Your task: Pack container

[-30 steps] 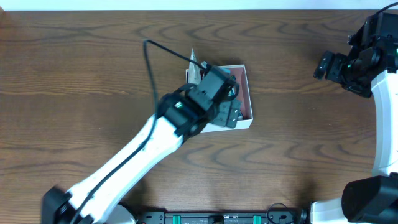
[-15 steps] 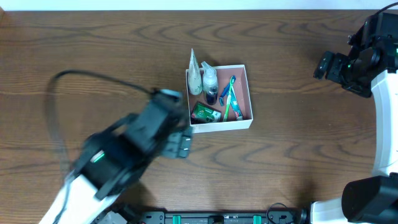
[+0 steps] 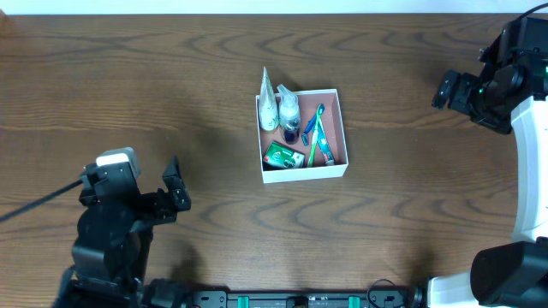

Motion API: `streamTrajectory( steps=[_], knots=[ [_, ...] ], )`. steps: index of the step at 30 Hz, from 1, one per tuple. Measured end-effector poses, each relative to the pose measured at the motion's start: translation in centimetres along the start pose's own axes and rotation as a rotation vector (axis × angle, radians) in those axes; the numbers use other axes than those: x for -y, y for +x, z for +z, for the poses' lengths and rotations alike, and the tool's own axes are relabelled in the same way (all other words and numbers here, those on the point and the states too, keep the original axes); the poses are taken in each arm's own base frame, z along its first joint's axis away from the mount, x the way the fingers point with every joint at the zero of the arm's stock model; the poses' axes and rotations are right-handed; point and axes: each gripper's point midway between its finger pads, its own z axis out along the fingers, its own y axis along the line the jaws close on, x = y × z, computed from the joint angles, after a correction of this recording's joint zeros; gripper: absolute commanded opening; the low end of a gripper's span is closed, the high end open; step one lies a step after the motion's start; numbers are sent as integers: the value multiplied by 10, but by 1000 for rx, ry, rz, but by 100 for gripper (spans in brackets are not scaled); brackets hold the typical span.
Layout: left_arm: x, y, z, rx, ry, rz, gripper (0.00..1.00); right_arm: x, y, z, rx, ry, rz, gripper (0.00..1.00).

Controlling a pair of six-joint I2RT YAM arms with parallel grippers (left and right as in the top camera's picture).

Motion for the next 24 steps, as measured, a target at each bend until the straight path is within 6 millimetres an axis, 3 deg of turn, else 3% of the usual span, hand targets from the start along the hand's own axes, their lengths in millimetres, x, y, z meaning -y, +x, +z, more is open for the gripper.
streamTrajectory(
  steps=[5, 10, 14, 24],
  knots=[
    [0, 14, 31, 160, 78, 53, 98, 0, 0, 0, 0, 0, 0, 99],
    [1, 62, 57, 154, 144, 91, 98, 0, 0, 0, 0, 0, 0, 99],
    [3, 90, 62, 157, 184, 108, 98, 0, 0, 0, -1, 0, 0, 99],
    [1, 111, 68, 283, 201, 116, 98, 0, 0, 0, -1, 0, 0, 99]
  ],
)
